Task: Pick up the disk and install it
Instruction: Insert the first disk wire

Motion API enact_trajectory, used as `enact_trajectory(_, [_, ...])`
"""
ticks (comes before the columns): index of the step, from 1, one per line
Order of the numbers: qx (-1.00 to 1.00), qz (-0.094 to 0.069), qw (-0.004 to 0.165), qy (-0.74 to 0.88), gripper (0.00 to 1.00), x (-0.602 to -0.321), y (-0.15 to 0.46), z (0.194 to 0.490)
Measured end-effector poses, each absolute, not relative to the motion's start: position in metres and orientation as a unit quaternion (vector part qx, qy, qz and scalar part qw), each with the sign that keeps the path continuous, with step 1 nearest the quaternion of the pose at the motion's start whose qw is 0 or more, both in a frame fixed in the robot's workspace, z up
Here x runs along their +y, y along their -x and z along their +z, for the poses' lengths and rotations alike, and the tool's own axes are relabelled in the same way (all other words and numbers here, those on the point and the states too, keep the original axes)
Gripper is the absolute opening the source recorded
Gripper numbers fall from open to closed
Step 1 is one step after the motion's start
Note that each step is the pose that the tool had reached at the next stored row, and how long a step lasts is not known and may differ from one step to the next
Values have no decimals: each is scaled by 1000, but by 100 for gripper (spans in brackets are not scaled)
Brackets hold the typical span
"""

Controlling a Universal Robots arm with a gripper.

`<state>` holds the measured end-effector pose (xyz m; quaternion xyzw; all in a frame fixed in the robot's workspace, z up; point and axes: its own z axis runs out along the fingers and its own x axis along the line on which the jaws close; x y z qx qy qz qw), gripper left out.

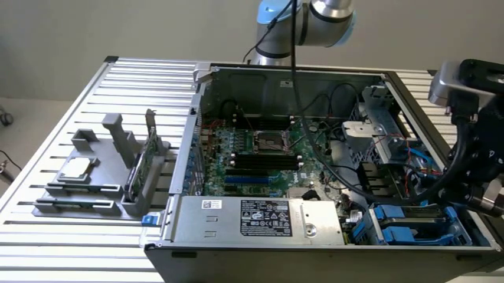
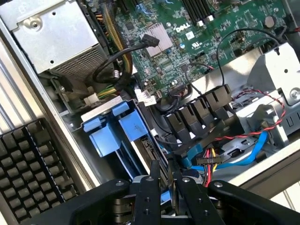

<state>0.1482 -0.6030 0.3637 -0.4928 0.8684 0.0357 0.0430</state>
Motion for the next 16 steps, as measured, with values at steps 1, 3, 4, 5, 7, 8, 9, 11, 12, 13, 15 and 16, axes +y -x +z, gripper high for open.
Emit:
enact_trajectory(1, [872, 35, 43, 486, 22, -603, -148, 364])
enact_trajectory(3, [879, 35, 44, 473, 22, -603, -148, 364])
enact_trajectory(4, [883, 35, 44, 467, 22, -603, -148, 364])
enact_trajectory(5, [886, 35, 44, 461, 22, -603, -148, 364])
enact_trajectory(7, [892, 34, 44, 448, 22, -603, -148, 364])
enact_trajectory(8, [895, 34, 44, 443, 22, -603, -148, 364])
enact_trajectory(9, [898, 34, 44, 437, 22, -603, -148, 364])
enact_trajectory(11, [904, 35, 44, 425, 22, -603, -148, 364])
enact_trajectory(12, [906, 35, 44, 419, 22, -603, -148, 364])
enact_trajectory(13, [909, 35, 43, 414, 22, -603, -148, 364])
enact_trajectory(15, [914, 35, 43, 403, 22, -603, -148, 364])
enact_trajectory(16, [916, 35, 42, 397, 22, -603, -148, 364])
